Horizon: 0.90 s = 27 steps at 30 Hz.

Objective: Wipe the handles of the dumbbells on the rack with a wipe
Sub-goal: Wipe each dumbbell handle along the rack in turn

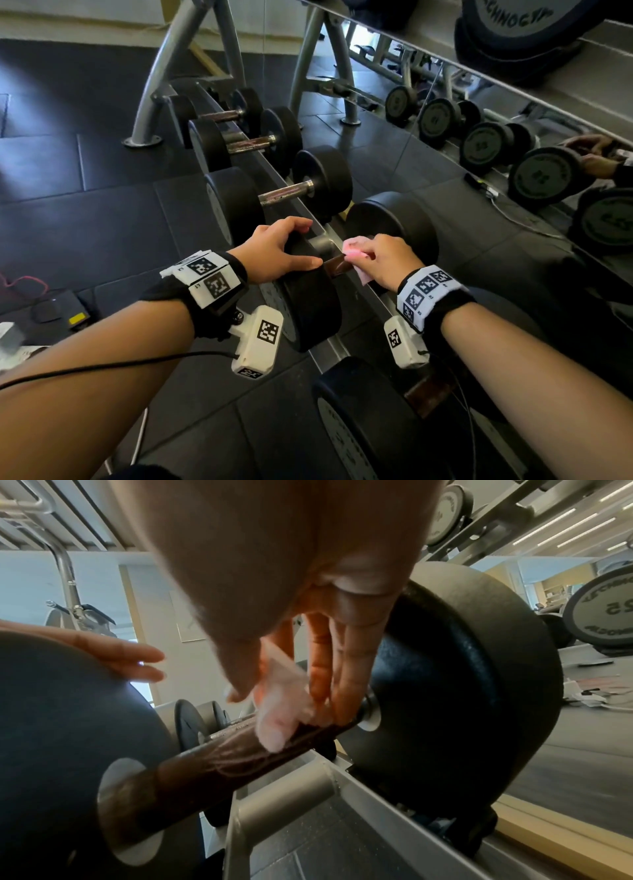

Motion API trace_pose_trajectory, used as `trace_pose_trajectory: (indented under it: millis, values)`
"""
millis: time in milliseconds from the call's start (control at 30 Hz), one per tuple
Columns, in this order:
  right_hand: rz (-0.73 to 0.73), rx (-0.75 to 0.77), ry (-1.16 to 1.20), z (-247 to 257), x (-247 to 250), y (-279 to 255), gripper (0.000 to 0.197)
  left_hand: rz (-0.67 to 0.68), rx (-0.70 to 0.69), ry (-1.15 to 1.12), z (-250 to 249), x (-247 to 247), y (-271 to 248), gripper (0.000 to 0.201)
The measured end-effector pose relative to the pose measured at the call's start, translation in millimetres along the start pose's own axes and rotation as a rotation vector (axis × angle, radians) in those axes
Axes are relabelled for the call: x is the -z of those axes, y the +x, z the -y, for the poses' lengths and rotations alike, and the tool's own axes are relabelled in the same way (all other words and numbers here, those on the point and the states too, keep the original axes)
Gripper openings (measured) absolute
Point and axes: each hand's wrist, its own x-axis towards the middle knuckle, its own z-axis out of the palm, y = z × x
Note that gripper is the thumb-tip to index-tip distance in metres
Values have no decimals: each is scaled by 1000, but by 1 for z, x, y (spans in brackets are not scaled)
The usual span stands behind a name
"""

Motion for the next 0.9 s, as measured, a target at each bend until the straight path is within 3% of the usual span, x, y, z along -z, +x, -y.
trace_pose_trajectory:
  millis: [133, 233, 400, 567, 633, 733, 900]
  values:
    - [-43, -69, 104, 0, -7, 6, 6, 17, 15, -6, -2, 0, -2, 74]
    - [-12, -118, 142, 0, -15, 11, 20, 21, 19, 7, -2, 1, -2, 73]
    - [-85, -92, 201, -1, -20, 13, 10, 27, 24, 21, -1, 1, -2, 71]
    - [106, 43, 241, 17, -31, 9, 10, 17, 14, 3, -1, 0, -2, 72]
    - [116, 58, 193, 20, -33, 11, 8, 6, 7, 2, -2, 0, -2, 73]
    - [44, 17, 119, 12, -27, 14, 16, 0, 20, 11, -4, 0, -4, 71]
    - [-127, -134, -11, -12, -17, 13, 12, 19, 41, 29, -7, 1, -6, 69]
